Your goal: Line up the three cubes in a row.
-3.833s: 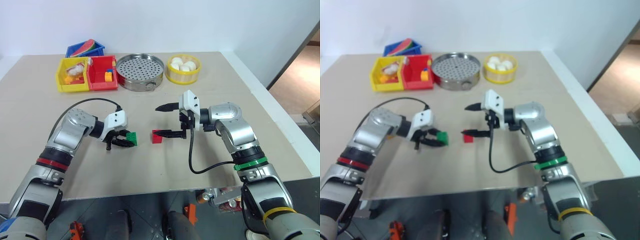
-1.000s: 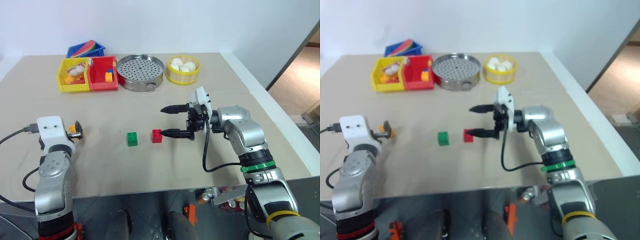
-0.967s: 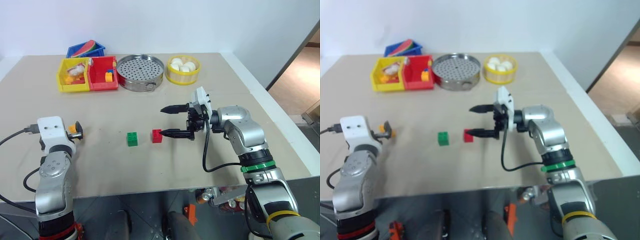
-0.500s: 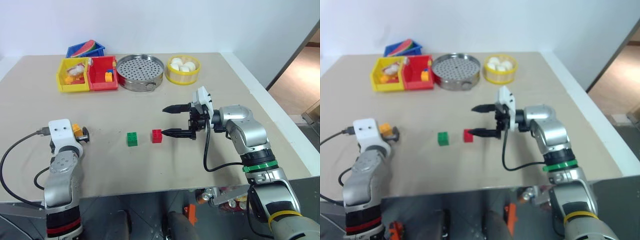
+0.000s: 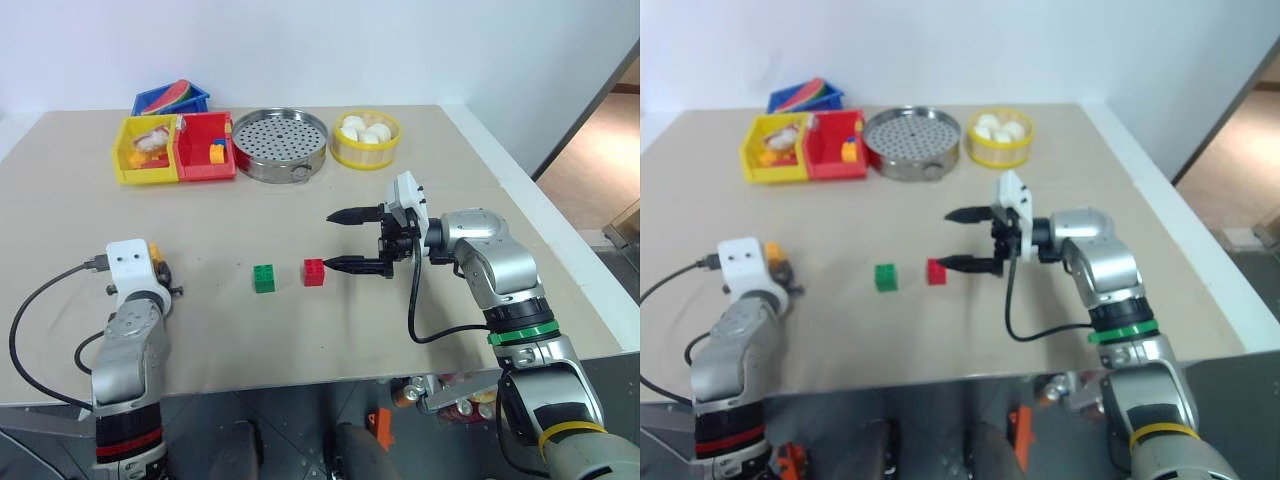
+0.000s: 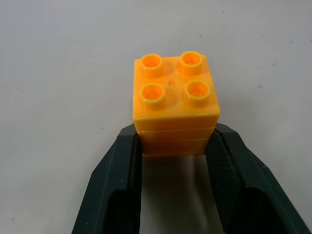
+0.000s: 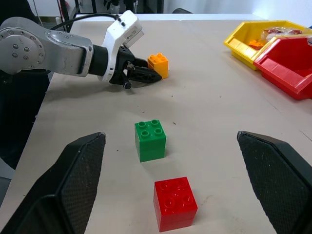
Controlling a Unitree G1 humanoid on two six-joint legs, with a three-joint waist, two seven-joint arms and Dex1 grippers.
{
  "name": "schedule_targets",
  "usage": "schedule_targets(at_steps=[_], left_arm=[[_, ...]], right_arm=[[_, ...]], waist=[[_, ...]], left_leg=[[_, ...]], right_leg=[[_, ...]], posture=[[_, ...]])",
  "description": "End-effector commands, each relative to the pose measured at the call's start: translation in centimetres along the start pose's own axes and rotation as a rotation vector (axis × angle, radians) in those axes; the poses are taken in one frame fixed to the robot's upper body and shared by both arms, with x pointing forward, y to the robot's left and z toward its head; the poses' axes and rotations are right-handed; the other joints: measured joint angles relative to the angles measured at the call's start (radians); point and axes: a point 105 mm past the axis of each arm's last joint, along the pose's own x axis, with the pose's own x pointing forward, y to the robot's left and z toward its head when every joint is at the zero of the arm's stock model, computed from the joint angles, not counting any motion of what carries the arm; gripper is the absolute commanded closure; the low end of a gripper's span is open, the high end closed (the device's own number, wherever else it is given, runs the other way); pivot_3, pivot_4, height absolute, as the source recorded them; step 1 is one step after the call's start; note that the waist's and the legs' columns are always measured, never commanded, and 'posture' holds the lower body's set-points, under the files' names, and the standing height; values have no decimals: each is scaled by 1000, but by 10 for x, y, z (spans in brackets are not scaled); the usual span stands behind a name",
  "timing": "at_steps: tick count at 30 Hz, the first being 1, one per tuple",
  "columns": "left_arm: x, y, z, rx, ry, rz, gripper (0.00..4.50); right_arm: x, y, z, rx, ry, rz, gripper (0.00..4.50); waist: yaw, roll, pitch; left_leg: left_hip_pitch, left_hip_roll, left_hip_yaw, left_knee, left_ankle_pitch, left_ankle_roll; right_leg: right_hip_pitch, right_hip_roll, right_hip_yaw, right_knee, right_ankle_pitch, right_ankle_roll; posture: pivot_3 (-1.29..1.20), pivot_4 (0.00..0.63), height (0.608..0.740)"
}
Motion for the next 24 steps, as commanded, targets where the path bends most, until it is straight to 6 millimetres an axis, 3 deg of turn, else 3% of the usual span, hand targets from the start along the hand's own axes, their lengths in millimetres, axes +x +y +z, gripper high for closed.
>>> schedule_targets(at_steps=[1,4,7,12,14,16,18,24], left_arm=[[0,9,9,19,-41,3,3199],[1,2,13,31,-60,-70,3199],[-3,-16,20,92,-95,-251,3199],[-24,-47,25,302,-145,-674,3199],[-41,-54,22,381,-139,-904,3199],[-54,-53,20,442,-126,-1084,3199],[-54,-47,16,519,-110,-1179,3199],[-32,-35,19,650,-87,-1315,3199]], right_arm=[[-3,-1,13,-59,-16,-3,0],[-2,-2,14,-61,-16,-4,0],[-1,-3,15,-64,-18,-4,0],[-1,-4,17,-68,-17,-4,0],[-1,-6,18,-71,-15,-5,0],[-1,-7,18,-74,-14,-6,0],[-1,-9,18,-77,-12,-8,0],[-2,-9,19,-85,-1,-9,0]], waist=[[0,0,0],[0,0,0],[0,0,0],[0,0,0],[-1,0,0],[-1,1,0],[0,1,0],[2,1,1]], left_leg=[[0,0,0,0,0,0],[0,0,0,0,0,0],[0,0,0,0,0,0],[0,0,1,-1,0,-1],[0,0,1,-2,-1,-1],[0,1,2,-3,-1,-1],[0,2,2,-4,-1,-2],[-1,3,2,-6,-1,-1]], right_leg=[[0,0,0,0,0,0],[0,0,0,0,0,0],[0,0,0,0,0,0],[-1,-1,0,0,-3,-5],[-2,-1,0,0,-3,-6],[-3,-1,-1,-1,-4,-8],[-3,-2,-2,-1,-5,-10],[-5,-1,-5,-1,-6,-11]], posture=[[0,150,740],[0,150,740],[0,150,740],[0,150,740],[0,150,740],[0,150,740],[0,150,740],[0,150,740]])
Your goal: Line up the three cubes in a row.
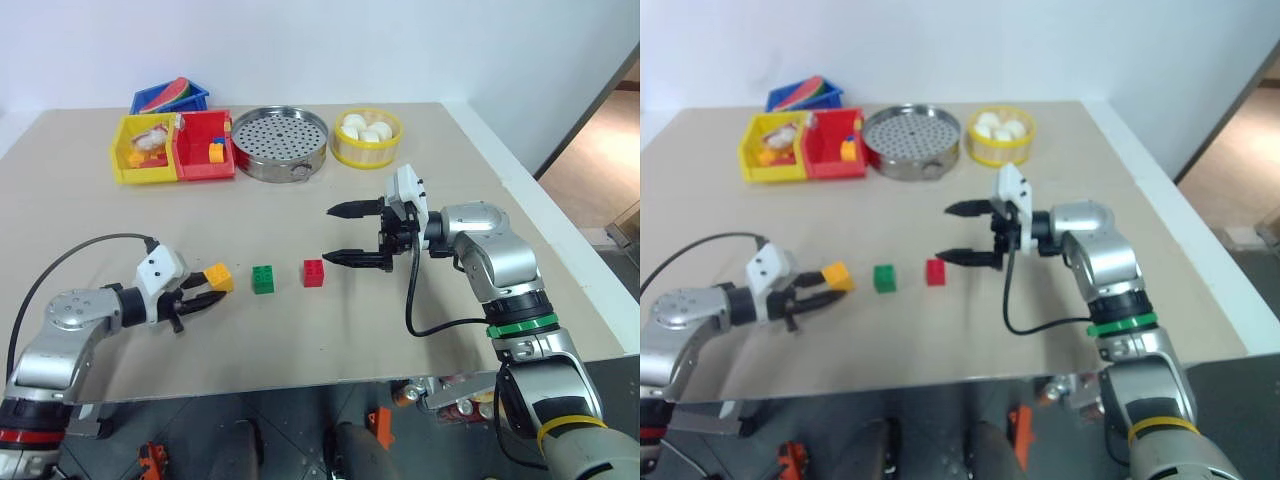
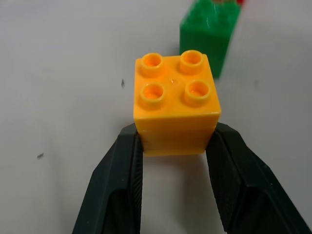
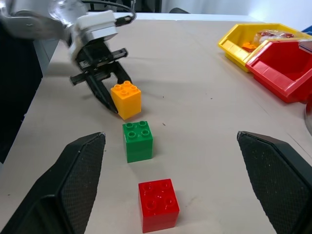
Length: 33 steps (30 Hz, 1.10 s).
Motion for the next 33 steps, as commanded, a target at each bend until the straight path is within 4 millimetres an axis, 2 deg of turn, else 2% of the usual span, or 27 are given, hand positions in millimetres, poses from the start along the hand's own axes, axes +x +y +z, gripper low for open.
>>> schedule_targets(at_steps=[1,4,9,15,27,33], left_arm=[[-1,5,7,94,3,-90,3199],[0,10,5,137,26,-152,3199],[7,9,13,153,-3,-223,3199],[7,6,10,181,24,-280,3199],[-13,11,6,195,86,-287,3199],[-15,12,3,206,107,-278,3199]], right_arm=[[-3,-1,12,-54,-9,2,0],[-4,0,12,-55,-2,-1,0],[-7,0,11,-57,8,-10,0],[-11,1,11,-57,18,-23,0],[-15,3,10,-40,21,-18,0],[-13,2,10,-42,22,-11,0]], waist=[[-1,0,0],[-1,0,0],[-1,0,0],[-1,0,0],[-1,0,0],[-1,0,0]], left_leg=[[0,0,1,0,0,0],[-1,0,2,0,0,0],[-8,1,1,0,-1,0],[-11,5,0,1,0,0],[-11,7,0,5,0,0],[-11,7,1,6,0,0]], right_leg=[[0,0,0,0,0,0],[0,-1,1,0,1,5],[-9,3,2,1,1,5],[-11,10,3,1,2,4],[-11,11,3,2,5,3],[-11,10,4,2,6,3]], posture=[[0,150,740],[0,150,740],[0,150,740],[0,150,740],[0,150,740],[0,150,740]])
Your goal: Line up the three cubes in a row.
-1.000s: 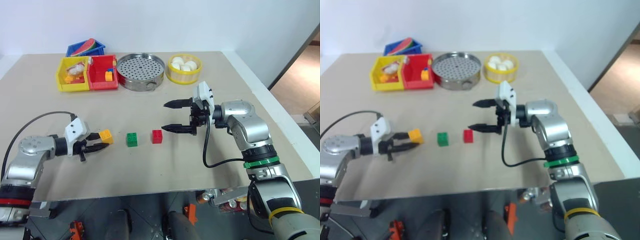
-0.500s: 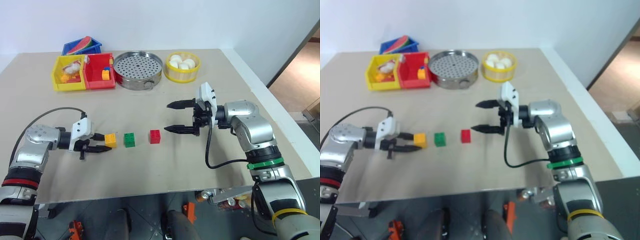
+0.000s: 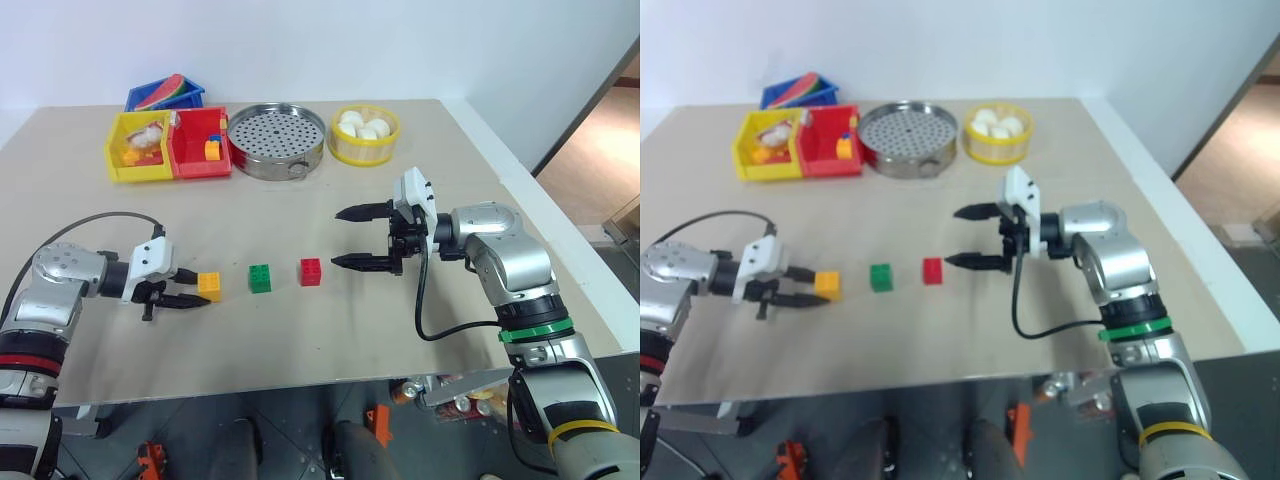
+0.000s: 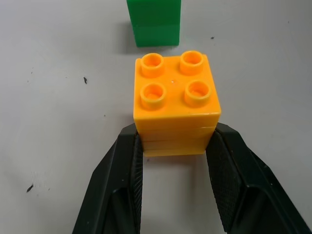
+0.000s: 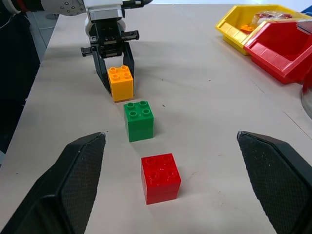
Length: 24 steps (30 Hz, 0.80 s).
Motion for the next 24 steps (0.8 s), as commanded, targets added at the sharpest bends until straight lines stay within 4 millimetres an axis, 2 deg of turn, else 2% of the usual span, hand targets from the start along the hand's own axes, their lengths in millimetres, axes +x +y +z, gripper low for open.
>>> schedule_targets(at_steps=[1,14,16,22,24], left_arm=[[-9,3,2,34,18,24,3199],[2,4,-8,74,62,7,3199],[3,4,-9,87,74,4,2167],[-1,9,-5,120,90,4,99],[-3,10,-2,127,89,4,32]], right_arm=[[-3,-2,13,-50,-26,-2,0],[-2,1,12,-54,-23,1,0],[-3,1,11,-54,-21,0,0],[-4,2,10,-52,-20,-8,0],[-4,2,10,-53,-21,-10,0]], waist=[[0,0,0],[0,1,0],[0,1,0],[-1,1,0],[-1,1,0]], left_leg=[[0,0,0,0,0,0],[0,0,0,1,0,0],[0,0,0,1,1,1],[0,0,1,2,1,1],[0,0,1,1,1,0]], right_leg=[[0,0,0,0,0,0],[0,0,0,1,1,-1],[0,0,0,1,2,0],[0,0,1,1,2,0],[0,0,1,1,2,0]], posture=[[0,150,740],[0,150,740],[0,150,740],[0,150,740],[0,150,740]])
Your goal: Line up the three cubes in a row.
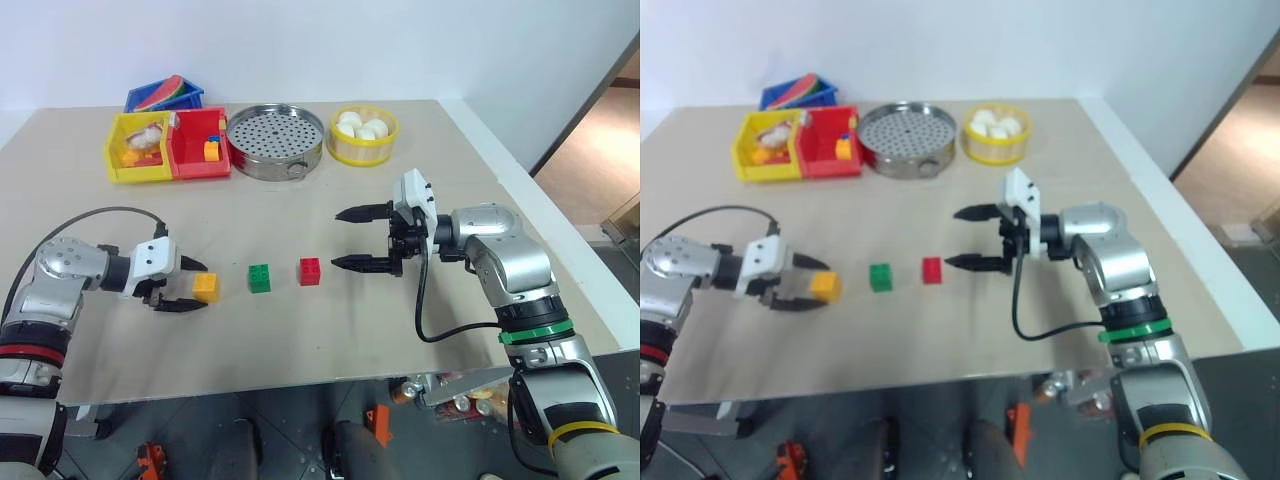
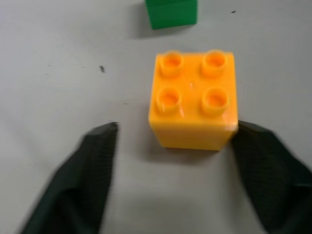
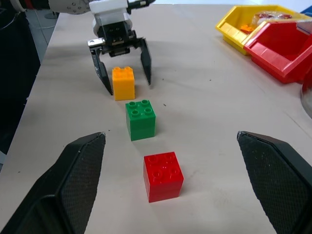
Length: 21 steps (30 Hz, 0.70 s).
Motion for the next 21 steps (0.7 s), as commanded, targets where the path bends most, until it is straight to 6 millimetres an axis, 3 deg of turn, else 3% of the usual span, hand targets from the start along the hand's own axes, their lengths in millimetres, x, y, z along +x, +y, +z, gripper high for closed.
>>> schedule_targets(at_steps=[1,8,15,18,21], left_arm=[[-4,-2,3,23,17,-33,32],[-20,-1,22,13,-13,-24,32],[-50,7,38,-73,-51,124,32],[-59,22,47,-139,-129,282,32],[-68,50,47,-186,-196,568,32]], right_arm=[[-4,0,13,-54,-23,-9,0],[-5,-2,24,-38,-68,-21,0],[-12,-6,40,-17,-137,-56,0],[-18,-13,46,-14,-172,-111,0],[-32,-29,43,-18,-190,-254,0]], waist=[[0,0,0],[1,0,0],[0,0,0],[1,0,0],[3,0,0]], left_leg=[[0,0,0,0,0,0],[0,0,-1,0,0,0],[0,1,0,0,0,0],[0,1,0,0,0,0],[0,1,-1,1,0,0]], right_leg=[[0,0,0,0,0,0],[0,0,0,0,0,0],[0,0,0,0,1,0],[0,0,0,0,1,0],[1,0,0,0,1,1]], posture=[[0,150,740],[0,150,740],[0,150,740],[0,150,740],[0,150,740]])
